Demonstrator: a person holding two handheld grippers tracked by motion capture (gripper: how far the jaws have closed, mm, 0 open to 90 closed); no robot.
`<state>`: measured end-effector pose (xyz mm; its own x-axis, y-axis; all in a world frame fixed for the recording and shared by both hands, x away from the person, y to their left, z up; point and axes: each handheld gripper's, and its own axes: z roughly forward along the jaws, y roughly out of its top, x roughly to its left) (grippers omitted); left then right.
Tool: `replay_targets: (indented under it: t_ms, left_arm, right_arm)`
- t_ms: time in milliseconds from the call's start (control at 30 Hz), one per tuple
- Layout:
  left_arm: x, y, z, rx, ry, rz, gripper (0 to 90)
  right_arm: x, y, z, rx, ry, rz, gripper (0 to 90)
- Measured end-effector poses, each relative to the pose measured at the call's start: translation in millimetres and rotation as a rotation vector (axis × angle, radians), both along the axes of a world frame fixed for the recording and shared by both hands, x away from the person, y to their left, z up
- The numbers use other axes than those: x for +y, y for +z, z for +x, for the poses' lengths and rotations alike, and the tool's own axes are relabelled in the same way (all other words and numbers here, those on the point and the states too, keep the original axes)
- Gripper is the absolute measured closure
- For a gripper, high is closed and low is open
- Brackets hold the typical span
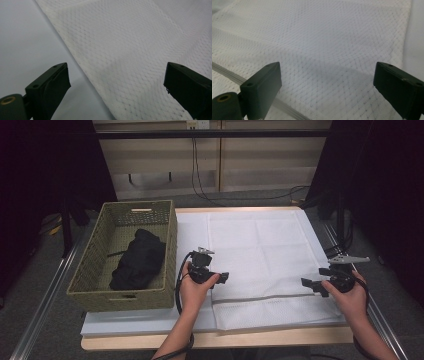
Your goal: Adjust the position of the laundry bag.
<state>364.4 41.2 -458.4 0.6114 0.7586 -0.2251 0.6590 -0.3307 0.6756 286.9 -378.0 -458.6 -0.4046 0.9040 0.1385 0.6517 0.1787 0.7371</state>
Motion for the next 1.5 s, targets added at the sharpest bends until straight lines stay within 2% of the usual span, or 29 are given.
replay_targets:
  t_ms: [133,233,300,500,600,633,700,800,933,1033,1133,1233,1367,1400,1467,1500]
  left_arm:
    - [0.9,-0.4,0.3,0.005,0.009,-0.002,5.3]
    - [1.3,-1.9,1.6,0.033,0.016,-0.016,4.6]
    - [3.3,-2.3,2.7,0.026,0.029,-0.011,4.5]
    - [6.4,-1.4,3.7,0.020,0.052,-0.007,2.9]
    - [4.9,-0.9,6.7,0.040,0.072,-0.014,3.1]
    - [4.9,-0.9,6.7,0.040,0.072,-0.014,4.1]
    - [3.5,-1.2,6.6,0.039,0.067,-0.020,13.5]
    - [-0.1,-1.6,7.6,0.008,0.074,0.003,18.9]
    - [1.1,-2.1,10.2,-0.014,0.089,-0.001,35.9]
    - [2.2,-6.1,13.4,-0.004,0.094,-0.010,39.2]
    - [0.9,-7.7,14.7,-0.011,0.104,-0.010,43.3]
    - [-1.3,-7.5,15.9,-0.009,0.090,-0.006,44.1]
    - [-2.4,-5.8,18.7,-0.018,0.073,0.028,45.2]
    - [-3.9,-5.4,19.7,-0.020,0.087,0.028,43.6]
    - [-5.5,-2.5,20.6,0.021,0.091,0.045,46.6]
    - [-5.5,-2.5,20.6,0.021,0.091,0.045,46.5]
  right_arm:
    - [-0.8,0.1,-1.2,0.004,0.011,-0.007,7.4]
    - [-0.2,2.4,-1.4,-0.002,0.011,0.000,7.3]
    - [1.0,3.0,-1.0,-0.004,0.015,-0.019,7.3]
    - [2.1,4.7,-1.4,-0.016,0.020,-0.016,7.3]
    - [3.8,5.3,-1.2,-0.024,0.027,-0.020,7.3]
    - [3.8,5.3,-1.2,-0.024,0.027,-0.020,7.3]
    - [4.5,4.5,-1.1,-0.018,0.036,-0.019,7.3]
    - [2.6,3.5,-0.9,-0.013,0.041,-0.021,7.3]
    - [2.5,4.8,-0.9,-0.018,0.039,-0.024,7.3]
    - [5.4,5.7,-1.8,-0.017,0.043,-0.017,7.2]
    - [6.8,5.4,-2.0,-0.014,0.052,-0.021,7.2]
    - [7.3,4.6,-2.6,-0.016,0.054,-0.026,7.2]
    - [6.9,4.7,-4.9,-0.017,0.048,-0.024,7.2]
    - [5.6,5.3,-6.3,-0.021,0.049,-0.023,7.2]
    - [3.5,5.3,-8.2,-0.020,0.040,-0.018,7.2]
    - [2.3,5.1,-8.8,-0.022,0.039,-0.019,7.2]
